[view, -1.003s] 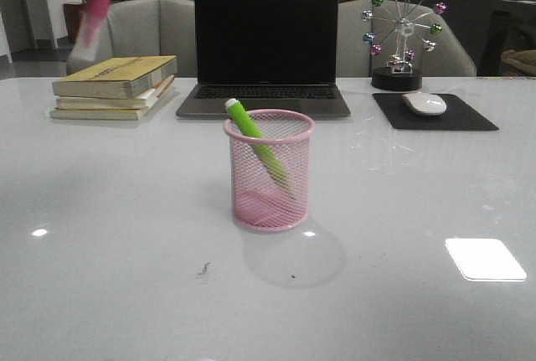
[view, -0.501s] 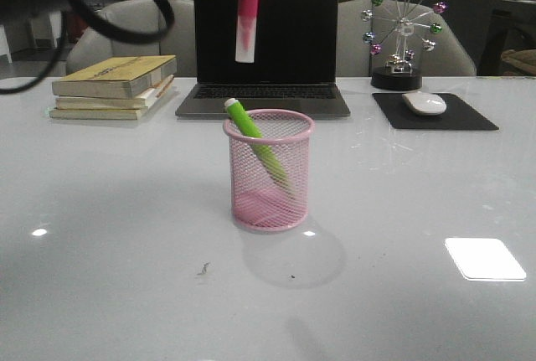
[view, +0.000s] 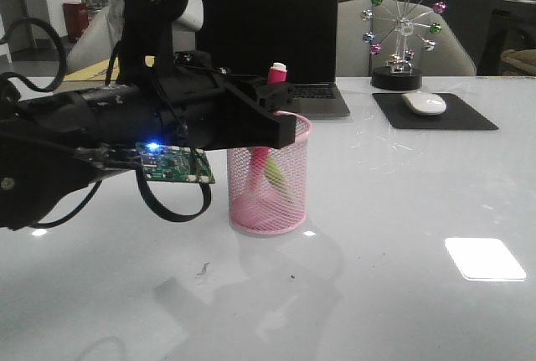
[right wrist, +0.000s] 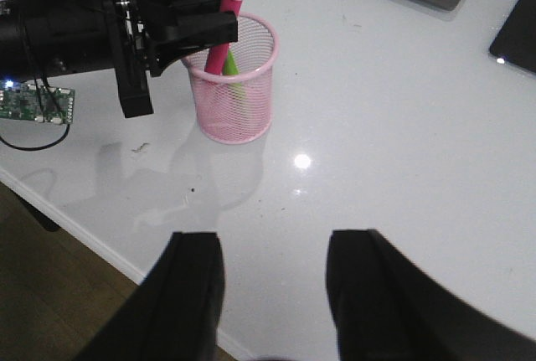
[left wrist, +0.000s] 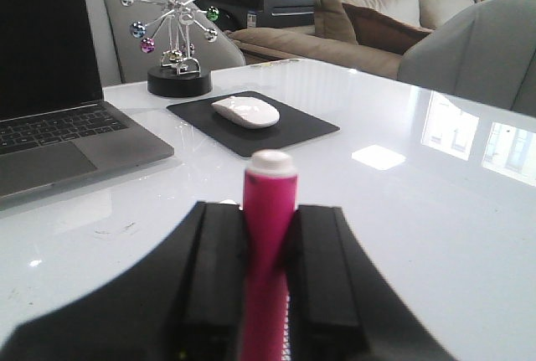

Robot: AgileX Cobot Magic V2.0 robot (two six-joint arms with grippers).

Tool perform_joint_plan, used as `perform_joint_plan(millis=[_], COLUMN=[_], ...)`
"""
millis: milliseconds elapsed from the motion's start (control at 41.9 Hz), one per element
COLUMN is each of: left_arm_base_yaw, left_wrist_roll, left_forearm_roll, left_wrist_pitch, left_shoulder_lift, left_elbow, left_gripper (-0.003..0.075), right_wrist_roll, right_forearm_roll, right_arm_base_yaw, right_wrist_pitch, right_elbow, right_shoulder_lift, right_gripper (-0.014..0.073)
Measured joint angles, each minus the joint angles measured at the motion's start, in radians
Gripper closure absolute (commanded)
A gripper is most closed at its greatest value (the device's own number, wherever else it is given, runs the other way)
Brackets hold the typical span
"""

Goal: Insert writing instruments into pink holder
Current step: 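Lower the pink marker into the holder and open the left gripper, then withdraw the left gripper up and away from the holder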

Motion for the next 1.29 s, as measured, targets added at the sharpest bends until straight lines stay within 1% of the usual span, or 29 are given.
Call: perform_joint_plan(millis=[72,119,191,239,382,430,501,549,669,836,955,1074,1146,1218,1289], left_arm_base_yaw=[0.000,0.000,0.000,0.000,0.000,0.000,0.000,0.000,0.000,-0.004,-0.009,-0.009,-0.009,-0.009,-0.009], left_wrist_roll=[0.000,0.000,0.000,0.000,0.000,0.000,0.000,0.000,0.000,0.000,0.000,0.000,0.000,0.000,0.000], left_forearm_roll=[0.000,0.000,0.000,-0.002,-0.002,-0.002,-0.002,-0.002,0.007,0.082,0.088,0.088,0.088,0.081,0.066], left_wrist_pitch=[-0.004,-0.004,-0.006,-0.006,-0.006,0.029,0.154,0.279,0.631,1.147,1.437,1.668,1.783,1.863,1.903], left_shoulder_lift=[0.000,0.000,0.000,0.000,-0.007,-0.030,-0.088,-0.140,-0.288,-0.484,-0.616,-0.735,-0.794,-0.845,-0.895], left_elbow=[-0.002,-0.006,-0.008,-0.010,-0.036,-0.050,-0.079,-0.103,-0.176,-0.270,-0.305,-0.312,-0.312,-0.305,-0.278], left_gripper=[0.0538,0.0459,0.0372,0.0336,0.0325,0.0325,0.0325,0.0325,0.0325,0.0325,0.0327,0.0327,0.0327,0.0327,0.0327], right_wrist_roll=[0.000,0.000,0.000,0.000,0.000,0.000,0.000,0.000,0.000,0.000,0.000,0.000,0.000,0.000,0.000], right_forearm_roll=[0.000,0.000,0.000,0.000,0.000,0.000,0.000,0.000,0.000,0.000,0.000,0.000,0.000,0.000,0.000], right_arm_base_yaw=[0.000,0.000,0.000,0.000,0.000,0.000,0.000,0.000,0.000,0.000,0.000,0.000,0.000,0.000,0.000], right_wrist_pitch=[0.000,0.000,0.000,0.000,0.000,0.000,0.000,0.000,0.000,0.000,0.000,0.000,0.000,0.000,0.000], right_elbow=[0.000,0.000,0.000,0.000,0.000,0.000,0.000,0.000,0.000,0.000,0.000,0.000,0.000,0.000,0.000], right_shoulder_lift=[0.000,0.000,0.000,0.000,0.000,0.000,0.000,0.000,0.000,0.000,0.000,0.000,0.000,0.000,0.000], right_gripper=[0.0178,0.0178,0.0178,0.0178,0.0178,0.0178,0.0178,0.0178,0.0178,0.0178,0.0178,0.0178,0.0178,0.0178,0.0178])
